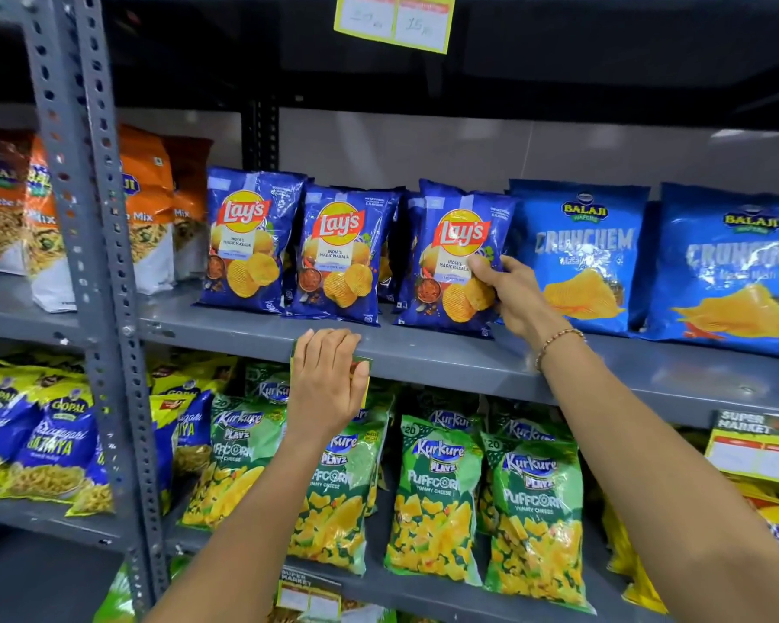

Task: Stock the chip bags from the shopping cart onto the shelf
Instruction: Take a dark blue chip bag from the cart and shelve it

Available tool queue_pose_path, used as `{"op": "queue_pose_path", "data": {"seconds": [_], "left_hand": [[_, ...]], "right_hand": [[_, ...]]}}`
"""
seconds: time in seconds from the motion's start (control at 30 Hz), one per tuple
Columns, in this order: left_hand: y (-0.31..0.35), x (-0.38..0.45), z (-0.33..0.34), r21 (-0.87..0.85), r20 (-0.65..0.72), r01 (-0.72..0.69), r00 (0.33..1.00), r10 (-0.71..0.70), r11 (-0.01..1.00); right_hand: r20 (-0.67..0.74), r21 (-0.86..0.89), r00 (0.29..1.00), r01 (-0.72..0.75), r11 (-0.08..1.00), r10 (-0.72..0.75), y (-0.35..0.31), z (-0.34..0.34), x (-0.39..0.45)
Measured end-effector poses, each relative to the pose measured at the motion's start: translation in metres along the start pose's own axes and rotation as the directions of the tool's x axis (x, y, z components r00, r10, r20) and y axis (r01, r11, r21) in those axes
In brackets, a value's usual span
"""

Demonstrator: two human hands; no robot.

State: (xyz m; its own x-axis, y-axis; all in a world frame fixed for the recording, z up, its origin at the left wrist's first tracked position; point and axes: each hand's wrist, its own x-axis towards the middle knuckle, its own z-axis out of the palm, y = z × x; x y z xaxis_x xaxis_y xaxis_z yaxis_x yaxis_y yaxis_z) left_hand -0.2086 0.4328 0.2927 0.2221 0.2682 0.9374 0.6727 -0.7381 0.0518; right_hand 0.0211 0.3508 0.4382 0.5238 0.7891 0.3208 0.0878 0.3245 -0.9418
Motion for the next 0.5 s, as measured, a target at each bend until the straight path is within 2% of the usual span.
{"op": "queue_pose_path", "data": {"seconds": [0.5], "left_hand": [[0.0006, -0.0012, -0.0024, -0.003, 0.011, 0.001, 1.000, -0.001, 1.000]], "right_hand": [[-0.041, -0.036, 0.999, 0.021, 0.999, -0.022, 0.0068, 0.0019, 0.0017]]}}
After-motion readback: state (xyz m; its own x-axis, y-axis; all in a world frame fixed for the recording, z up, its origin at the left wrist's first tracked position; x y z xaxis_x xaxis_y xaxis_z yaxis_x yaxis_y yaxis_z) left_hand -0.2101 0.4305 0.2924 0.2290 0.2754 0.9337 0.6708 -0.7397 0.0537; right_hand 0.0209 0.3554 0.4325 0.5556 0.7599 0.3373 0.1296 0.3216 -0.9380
